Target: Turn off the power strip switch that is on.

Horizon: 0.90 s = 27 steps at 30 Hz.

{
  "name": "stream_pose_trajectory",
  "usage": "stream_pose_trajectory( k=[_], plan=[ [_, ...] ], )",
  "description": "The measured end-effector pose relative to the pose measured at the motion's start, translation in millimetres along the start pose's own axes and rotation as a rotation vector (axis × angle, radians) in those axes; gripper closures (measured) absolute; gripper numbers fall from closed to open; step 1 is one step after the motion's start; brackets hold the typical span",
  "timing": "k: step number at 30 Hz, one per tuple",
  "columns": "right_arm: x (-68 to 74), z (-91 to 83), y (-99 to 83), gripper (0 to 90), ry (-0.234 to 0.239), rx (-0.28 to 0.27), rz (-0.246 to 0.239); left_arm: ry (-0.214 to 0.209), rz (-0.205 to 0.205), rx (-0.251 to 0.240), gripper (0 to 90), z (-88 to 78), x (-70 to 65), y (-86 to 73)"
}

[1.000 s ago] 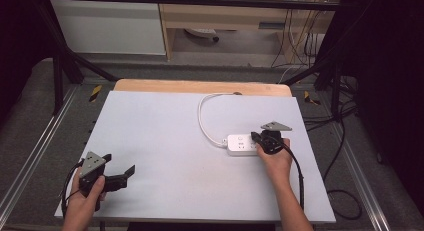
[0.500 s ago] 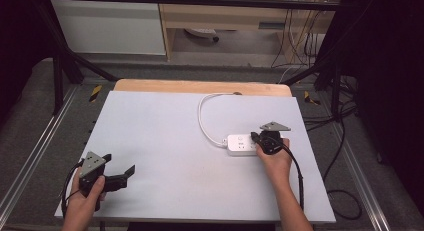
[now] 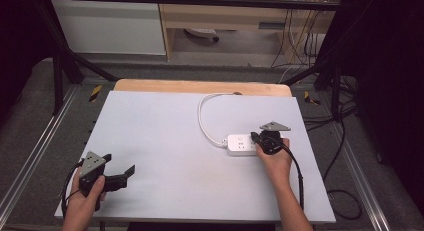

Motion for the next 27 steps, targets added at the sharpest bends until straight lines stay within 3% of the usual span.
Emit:
stream_pose_trajectory(
  k=[27],
  plan=[
    [-1.3, 0.3, 0.1, 90.0, 0.010, -0.004, 0.010, 0.003, 0.009, 0.008, 5.6, 1.0, 0.0, -0.5]
  ],
)
Point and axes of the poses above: each handheld gripper's, and its own axes: z roughly forward along the jaws, y roughly out of its top, x roughly to its left, the point moved 3 cm from there along z, roughly forward along the jaws, and after that the axes turned 14 degrees about -x, right-handed, at the moved point
